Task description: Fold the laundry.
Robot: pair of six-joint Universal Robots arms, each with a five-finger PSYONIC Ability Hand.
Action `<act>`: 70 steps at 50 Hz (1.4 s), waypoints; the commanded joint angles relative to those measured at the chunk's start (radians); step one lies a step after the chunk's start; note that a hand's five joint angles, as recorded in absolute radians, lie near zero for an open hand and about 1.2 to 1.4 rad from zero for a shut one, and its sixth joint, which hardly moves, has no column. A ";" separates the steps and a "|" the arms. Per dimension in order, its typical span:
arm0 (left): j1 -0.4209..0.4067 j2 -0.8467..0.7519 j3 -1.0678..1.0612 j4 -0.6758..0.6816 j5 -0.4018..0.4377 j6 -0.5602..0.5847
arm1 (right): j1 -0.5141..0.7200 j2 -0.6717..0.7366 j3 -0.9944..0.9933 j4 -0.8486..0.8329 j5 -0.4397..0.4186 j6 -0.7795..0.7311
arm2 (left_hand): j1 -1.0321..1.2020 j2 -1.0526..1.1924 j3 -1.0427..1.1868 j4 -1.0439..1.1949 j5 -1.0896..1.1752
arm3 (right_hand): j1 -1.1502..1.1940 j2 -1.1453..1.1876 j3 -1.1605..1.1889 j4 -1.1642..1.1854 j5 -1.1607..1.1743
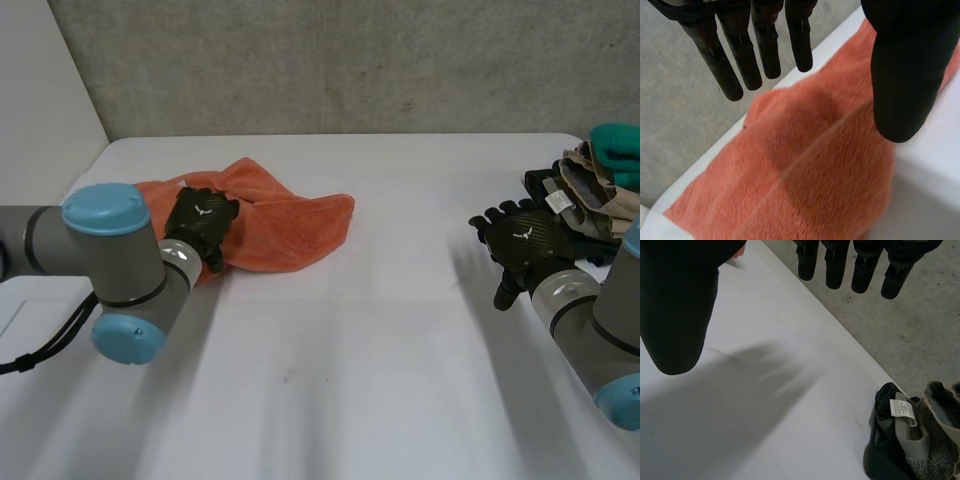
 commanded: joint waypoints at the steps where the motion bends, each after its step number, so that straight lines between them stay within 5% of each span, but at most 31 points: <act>1: 0.007 -0.102 0.098 0.004 0.001 0.017 | 0.000 0.000 -0.002 -0.001 0.002 0.000 | 0.309 0.292 0.290 0.303 0.297 | -0.053 -0.038 -0.037 -0.039 -0.049; 4: 0.004 -0.108 0.121 0.004 -0.001 0.023 | -0.002 0.002 0.000 -0.001 0.002 0.000 | 0.942 0.925 0.923 0.936 0.930 | -0.053 -0.038 -0.037 -0.039 -0.049; 9: -0.026 -0.044 0.119 -0.010 -0.007 0.020 | -0.003 -0.001 0.000 -0.001 0.002 0.000 | 0.943 0.926 0.924 0.937 0.931 | -0.053 -0.038 -0.037 -0.039 -0.049; 14: -0.138 0.199 0.066 -0.022 -0.009 -0.024 | -0.003 -0.009 0.000 -0.001 0.011 0.000 | 0.943 0.926 0.924 0.937 0.931 | -0.053 -0.038 -0.037 -0.039 -0.049; 23: -0.257 0.453 0.049 -0.025 -0.019 -0.259 | -0.002 -0.012 -0.002 -0.001 0.015 0.001 | 0.943 0.926 0.924 0.937 0.931 | -0.053 -0.038 -0.037 -0.039 -0.049; 37: -0.364 0.080 0.081 -0.073 -0.065 -0.294 | -0.014 -0.043 -0.002 0.001 0.069 0.015 | 0.943 0.926 0.924 0.937 0.931 | -0.053 -0.038 -0.037 -0.039 -0.049; 40: -0.367 0.028 0.080 -0.108 -0.071 -0.294 | -0.015 -0.043 -0.003 0.001 0.078 0.017 | 0.375 0.358 0.356 0.369 0.363 | -0.053 -0.038 -0.037 -0.039 -0.049; 48: -0.337 0.150 0.064 -0.154 -0.177 -0.306 | -0.003 -0.095 -0.008 0.028 0.087 0.020 | -0.189 -0.207 -0.209 -0.195 -0.201 | -0.053 -0.038 -0.037 -0.039 -0.049; 58: -0.275 0.497 -0.230 -0.154 -0.214 -0.348 | 0.027 -0.153 -0.081 0.424 0.075 0.271 | -0.225 -0.242 -0.244 -0.231 -0.237 | -0.053 -0.038 -0.037 -0.039 -0.049; 64: -0.231 0.562 -0.411 -0.180 -0.205 -0.476 | 0.046 -0.148 -0.017 0.550 -0.061 0.445 | -0.184 -0.201 -0.203 -0.190 -0.196 | -0.053 -0.038 -0.037 -0.039 -0.049; 70: -0.157 0.539 -0.502 -0.272 -0.044 -0.633 | 0.043 -0.148 0.103 0.533 -0.205 0.500 | -0.131 -0.148 -0.150 -0.137 -0.143 | -0.053 -0.038 -0.037 -0.039 -0.049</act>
